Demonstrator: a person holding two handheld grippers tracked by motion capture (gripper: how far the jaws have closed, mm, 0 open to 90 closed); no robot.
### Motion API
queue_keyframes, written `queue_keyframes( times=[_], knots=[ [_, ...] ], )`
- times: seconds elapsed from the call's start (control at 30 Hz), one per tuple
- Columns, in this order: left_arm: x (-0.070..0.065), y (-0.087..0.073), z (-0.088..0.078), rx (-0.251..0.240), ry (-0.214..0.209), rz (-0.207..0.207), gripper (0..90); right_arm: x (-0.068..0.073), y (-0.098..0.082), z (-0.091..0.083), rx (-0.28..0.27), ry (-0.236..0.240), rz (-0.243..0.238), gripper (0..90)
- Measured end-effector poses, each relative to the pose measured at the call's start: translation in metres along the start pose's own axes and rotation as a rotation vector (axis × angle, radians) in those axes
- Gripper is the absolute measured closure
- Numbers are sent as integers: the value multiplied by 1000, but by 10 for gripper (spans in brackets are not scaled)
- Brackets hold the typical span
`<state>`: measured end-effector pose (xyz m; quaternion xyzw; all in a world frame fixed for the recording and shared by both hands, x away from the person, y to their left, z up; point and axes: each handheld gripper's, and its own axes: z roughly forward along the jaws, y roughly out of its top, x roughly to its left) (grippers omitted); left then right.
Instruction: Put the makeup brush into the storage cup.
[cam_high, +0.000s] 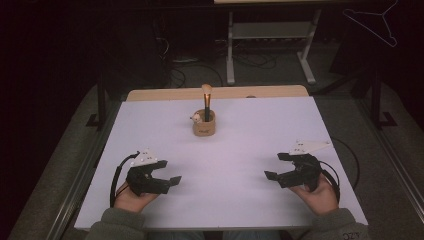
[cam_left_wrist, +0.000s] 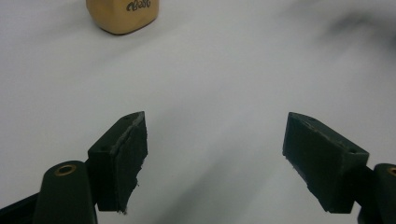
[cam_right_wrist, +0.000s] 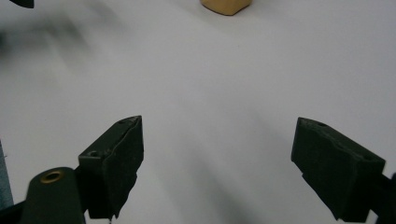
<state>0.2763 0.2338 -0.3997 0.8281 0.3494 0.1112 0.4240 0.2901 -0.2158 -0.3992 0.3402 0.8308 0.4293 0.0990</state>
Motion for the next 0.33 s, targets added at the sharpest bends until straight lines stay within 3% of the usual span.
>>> queue_keyframes(
  times=[0.33],
  knots=[
    [0,1,1,-5,-10,9,215,-2,-1,1,5,1,2,161]
  ],
)
